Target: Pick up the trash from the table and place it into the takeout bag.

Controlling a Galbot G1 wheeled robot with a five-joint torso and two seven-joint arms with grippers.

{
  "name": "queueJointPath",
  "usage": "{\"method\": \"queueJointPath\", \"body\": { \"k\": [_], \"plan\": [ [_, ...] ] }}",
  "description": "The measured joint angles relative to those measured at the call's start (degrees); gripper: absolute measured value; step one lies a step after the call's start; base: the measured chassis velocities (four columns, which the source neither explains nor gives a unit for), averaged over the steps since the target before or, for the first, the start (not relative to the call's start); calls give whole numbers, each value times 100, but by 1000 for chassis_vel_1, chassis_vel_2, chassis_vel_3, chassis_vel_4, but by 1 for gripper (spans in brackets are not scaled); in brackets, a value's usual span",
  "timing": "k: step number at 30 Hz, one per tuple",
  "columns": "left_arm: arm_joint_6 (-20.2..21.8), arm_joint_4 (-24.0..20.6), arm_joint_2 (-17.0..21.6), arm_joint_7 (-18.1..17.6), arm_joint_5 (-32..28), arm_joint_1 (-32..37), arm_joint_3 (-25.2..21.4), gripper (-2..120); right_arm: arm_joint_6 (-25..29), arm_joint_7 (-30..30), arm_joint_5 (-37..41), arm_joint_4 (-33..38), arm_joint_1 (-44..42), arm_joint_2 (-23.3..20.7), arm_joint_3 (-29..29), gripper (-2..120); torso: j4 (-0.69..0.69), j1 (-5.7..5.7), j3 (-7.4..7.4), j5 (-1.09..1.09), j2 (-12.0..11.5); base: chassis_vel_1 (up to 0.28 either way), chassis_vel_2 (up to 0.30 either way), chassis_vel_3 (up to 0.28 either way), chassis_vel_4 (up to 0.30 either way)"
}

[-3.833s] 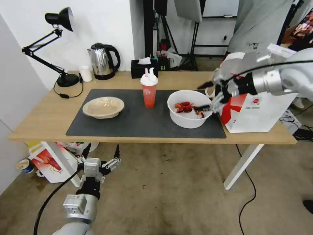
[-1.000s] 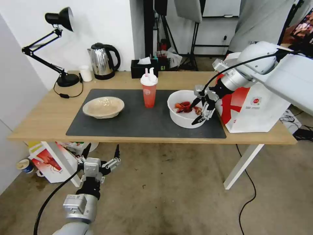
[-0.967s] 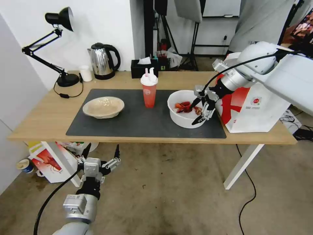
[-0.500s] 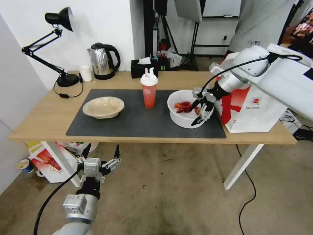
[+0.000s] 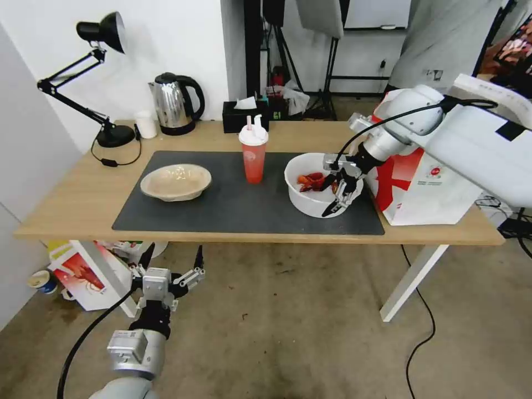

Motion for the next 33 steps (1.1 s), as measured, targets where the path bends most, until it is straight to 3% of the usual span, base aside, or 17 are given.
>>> {"method": "queueJointPath", "body": {
  "k": [16,33],
  "plan": [
    [0,0,0,0,0,0,0,100,18,-202,-298,-262,-269,243,240,99,1,0,0,0,0,0,0,0,0],
    [0,0,0,0,0,0,0,100,-42,-760,-252,-542,-47,322,344,39,0,0,0,0,0,0,0,0,0]
  ]
}}
